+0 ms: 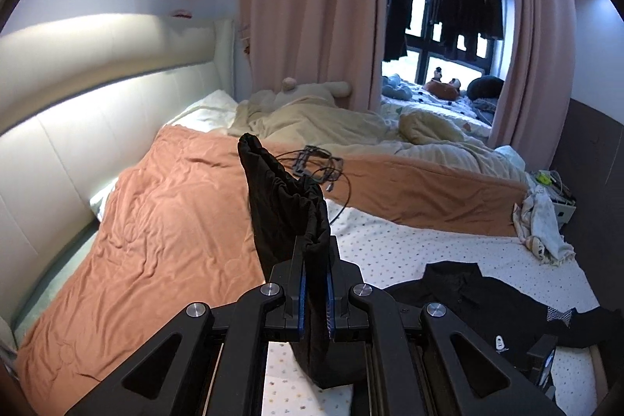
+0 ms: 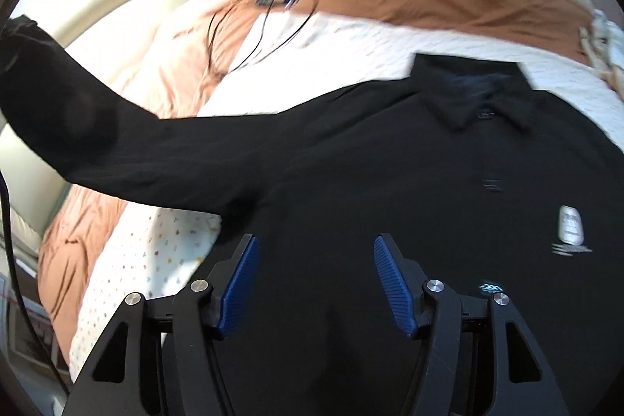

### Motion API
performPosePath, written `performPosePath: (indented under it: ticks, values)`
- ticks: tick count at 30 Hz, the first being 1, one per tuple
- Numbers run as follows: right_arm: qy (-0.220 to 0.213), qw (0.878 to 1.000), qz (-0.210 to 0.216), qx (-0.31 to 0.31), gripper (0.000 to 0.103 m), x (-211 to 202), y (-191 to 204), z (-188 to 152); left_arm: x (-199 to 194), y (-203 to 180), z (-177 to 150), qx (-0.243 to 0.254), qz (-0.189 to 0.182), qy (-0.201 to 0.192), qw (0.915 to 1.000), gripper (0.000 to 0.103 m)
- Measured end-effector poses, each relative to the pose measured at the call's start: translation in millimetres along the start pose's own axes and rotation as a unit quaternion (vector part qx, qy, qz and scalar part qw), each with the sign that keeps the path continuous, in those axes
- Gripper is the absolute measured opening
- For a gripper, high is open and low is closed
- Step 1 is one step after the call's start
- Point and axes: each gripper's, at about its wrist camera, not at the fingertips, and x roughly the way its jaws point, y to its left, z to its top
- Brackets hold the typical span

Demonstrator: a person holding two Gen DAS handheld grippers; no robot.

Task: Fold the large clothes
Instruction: 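Lift the sleeve with the left tool and fold it across the shirt body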

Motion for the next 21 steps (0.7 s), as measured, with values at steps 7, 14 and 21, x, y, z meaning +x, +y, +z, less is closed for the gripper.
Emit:
performPosePath:
  ticks: [7,14,21]
  values:
    - [-0.045,0.997,-0.045,0.036,0.067,-93,-92,-35,11,-93,17,0.027,-0.034,0.01,0.999,0.007]
    - [-0.115,0.987,-0.095,0.065,0.092,-162,-160,-90,24,-172,5,0.076,-0.049,0.033,0.9954,0.007]
    - [-0.134,0.978,-0.08,0.139,0.092,-165,-207,-101,39,-236,-2,0.09,-0.056,0.051,0.993,0.007]
